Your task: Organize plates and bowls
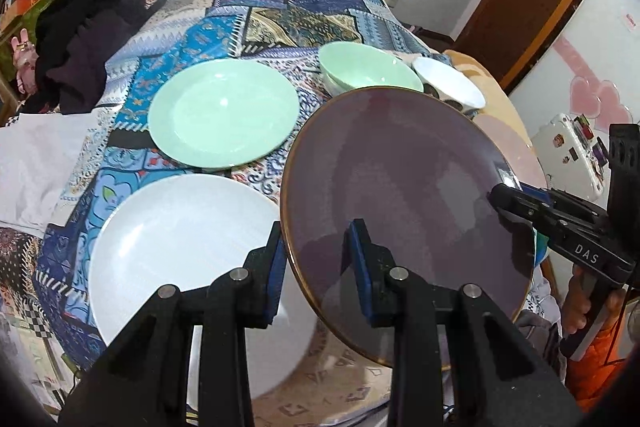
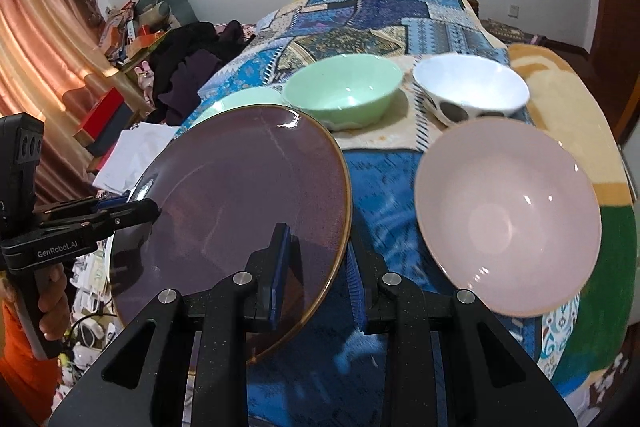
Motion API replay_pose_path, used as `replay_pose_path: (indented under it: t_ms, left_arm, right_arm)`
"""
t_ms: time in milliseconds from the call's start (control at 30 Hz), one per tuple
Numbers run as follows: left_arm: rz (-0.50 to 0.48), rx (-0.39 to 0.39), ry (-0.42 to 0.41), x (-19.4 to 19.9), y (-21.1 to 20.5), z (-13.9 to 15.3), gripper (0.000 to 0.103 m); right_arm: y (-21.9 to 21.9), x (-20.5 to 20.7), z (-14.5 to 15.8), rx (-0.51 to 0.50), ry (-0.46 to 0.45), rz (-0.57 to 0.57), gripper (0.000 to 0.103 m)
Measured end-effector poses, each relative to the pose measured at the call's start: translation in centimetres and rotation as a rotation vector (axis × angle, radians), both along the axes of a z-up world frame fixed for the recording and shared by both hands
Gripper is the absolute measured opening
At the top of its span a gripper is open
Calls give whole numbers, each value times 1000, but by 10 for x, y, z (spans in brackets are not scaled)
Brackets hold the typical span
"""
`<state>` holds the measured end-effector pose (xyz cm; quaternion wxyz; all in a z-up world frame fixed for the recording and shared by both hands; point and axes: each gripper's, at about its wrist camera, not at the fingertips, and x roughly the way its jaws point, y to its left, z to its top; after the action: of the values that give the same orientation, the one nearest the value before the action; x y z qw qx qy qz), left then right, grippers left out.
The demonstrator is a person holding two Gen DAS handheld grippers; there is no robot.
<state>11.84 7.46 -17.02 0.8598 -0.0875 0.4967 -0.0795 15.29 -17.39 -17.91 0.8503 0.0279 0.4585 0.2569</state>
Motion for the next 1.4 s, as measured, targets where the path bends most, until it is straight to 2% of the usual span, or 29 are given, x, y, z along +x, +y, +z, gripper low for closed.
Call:
replay_pose_path:
  t_ms: [500, 900, 1267, 1400]
  left_arm:
    - [-50, 8, 94, 16, -30, -36, 31]
    - [-60, 12, 145, 37, -37, -59, 31]
    - [-52, 2, 163, 43, -36, -68, 31]
    - [-46, 37, 110, 35, -37, -56, 31]
  right_arm:
    - [-25, 3, -35, -22, 93, -46, 24]
    - [-28, 10, -44, -41, 119, -72, 24]
    - [-27, 9, -43, -63, 114, -65, 27]
    - [-29, 4, -38, -77, 106, -61, 28]
